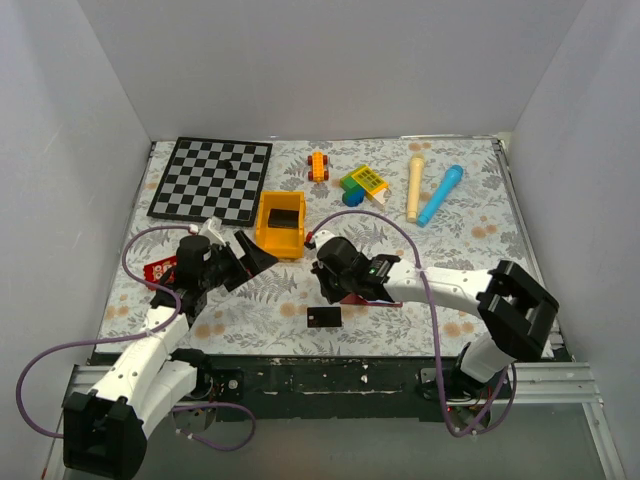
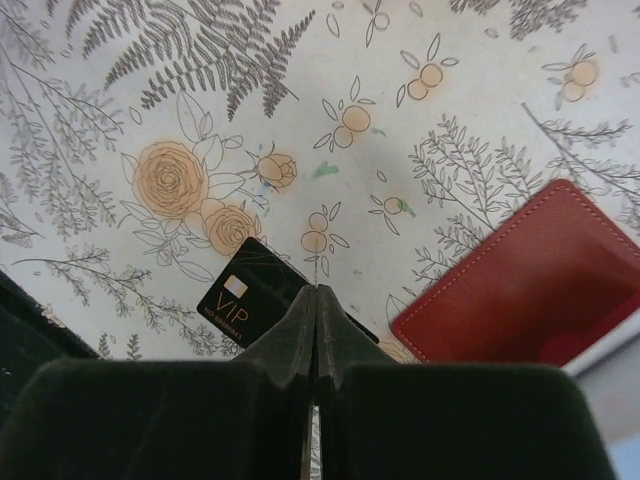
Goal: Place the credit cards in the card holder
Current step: Pick up the credit card at the corner of the board.
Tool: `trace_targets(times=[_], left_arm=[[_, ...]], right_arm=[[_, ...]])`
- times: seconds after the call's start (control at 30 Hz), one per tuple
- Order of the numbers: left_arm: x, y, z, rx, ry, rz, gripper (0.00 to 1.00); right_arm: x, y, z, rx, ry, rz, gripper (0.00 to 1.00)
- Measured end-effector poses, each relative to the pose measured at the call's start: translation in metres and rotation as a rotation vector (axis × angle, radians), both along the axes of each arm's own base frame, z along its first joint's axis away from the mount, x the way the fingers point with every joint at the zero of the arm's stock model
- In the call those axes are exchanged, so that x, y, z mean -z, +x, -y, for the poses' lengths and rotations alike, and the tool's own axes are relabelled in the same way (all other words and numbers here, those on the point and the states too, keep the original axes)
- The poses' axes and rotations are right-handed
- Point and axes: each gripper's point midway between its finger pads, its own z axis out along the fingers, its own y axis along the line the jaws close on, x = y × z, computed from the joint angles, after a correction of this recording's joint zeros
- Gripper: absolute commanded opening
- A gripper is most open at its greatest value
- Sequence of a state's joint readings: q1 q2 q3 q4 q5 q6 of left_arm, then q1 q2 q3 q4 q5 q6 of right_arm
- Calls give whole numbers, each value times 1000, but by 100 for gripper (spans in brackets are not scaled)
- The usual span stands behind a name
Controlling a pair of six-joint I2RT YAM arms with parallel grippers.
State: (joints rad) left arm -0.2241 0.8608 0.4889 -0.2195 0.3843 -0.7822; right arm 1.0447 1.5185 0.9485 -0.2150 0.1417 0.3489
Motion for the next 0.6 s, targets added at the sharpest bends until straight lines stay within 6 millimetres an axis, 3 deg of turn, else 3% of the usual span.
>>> trace_targets(times=[0.2,0.37,0.6], left_arm=[[8,-7,0,-2,-5,-21,98],[9,-7,0,-6,-8,-26,98],[13,-5,1,-5,-6,-38,98]], right_arm=[[36,-2,-8,-3,-39,-64,1],[41,0,-7,23,-44,-66,1],[53,6,10,93,-107,-47,1]])
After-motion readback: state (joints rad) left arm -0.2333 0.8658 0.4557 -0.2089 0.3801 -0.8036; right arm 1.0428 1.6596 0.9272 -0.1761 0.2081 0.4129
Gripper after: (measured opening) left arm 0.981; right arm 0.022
